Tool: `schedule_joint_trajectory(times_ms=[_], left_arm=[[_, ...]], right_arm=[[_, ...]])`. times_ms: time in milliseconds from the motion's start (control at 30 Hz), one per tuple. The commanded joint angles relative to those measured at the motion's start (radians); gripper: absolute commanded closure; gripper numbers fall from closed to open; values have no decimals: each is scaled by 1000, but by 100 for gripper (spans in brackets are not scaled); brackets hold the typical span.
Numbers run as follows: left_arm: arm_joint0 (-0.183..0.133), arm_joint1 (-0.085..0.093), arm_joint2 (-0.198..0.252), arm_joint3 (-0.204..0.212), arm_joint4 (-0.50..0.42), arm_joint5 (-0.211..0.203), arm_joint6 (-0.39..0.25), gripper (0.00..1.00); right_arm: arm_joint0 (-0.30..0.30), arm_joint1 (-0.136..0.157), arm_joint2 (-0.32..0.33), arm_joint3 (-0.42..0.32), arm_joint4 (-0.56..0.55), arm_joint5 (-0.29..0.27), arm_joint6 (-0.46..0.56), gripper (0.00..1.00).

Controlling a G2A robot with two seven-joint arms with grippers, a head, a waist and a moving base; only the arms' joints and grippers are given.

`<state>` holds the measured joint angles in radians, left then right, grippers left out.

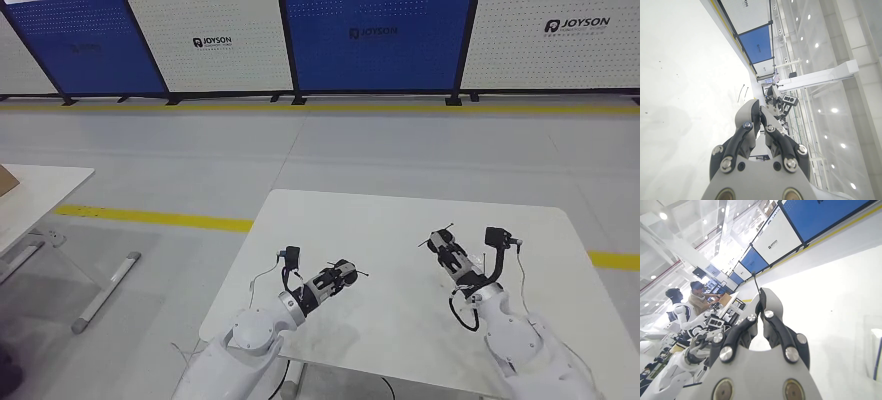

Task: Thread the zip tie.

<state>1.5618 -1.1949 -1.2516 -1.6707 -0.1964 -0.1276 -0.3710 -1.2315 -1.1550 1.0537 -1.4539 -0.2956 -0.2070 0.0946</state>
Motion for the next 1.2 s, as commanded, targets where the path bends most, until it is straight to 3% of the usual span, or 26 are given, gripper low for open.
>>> schedule_joint_trajectory(times_ms=[0, 133, 233, 400, 533, 600, 1167], left_arm=[[0, 0, 0, 0, 0, 0, 0, 100], [0, 0, 0, 0, 0, 0, 0, 100], [0, 0, 0, 0, 0, 0, 0, 100], [0, 0, 0, 0, 0, 0, 0, 100], [0, 0, 0, 0, 0, 0, 0, 100], [0, 0, 0, 0, 0, 0, 0, 100], [0, 0, 0, 0, 0, 0, 0, 100]], right_arm=[[0, 0, 0, 0, 0, 0, 0, 100], [-19, 6, 22, -7, 22, -49, 65, 100], [-51, 19, 68, -22, 54, -127, 145, 100], [-150, 38, 123, -135, 57, -133, 175, 100], [-222, 42, 110, -225, 13, -133, 104, 100], [-229, 41, 96, -224, -44, -133, 52, 100], [-229, 41, 96, -224, -44, -133, 52, 100]])
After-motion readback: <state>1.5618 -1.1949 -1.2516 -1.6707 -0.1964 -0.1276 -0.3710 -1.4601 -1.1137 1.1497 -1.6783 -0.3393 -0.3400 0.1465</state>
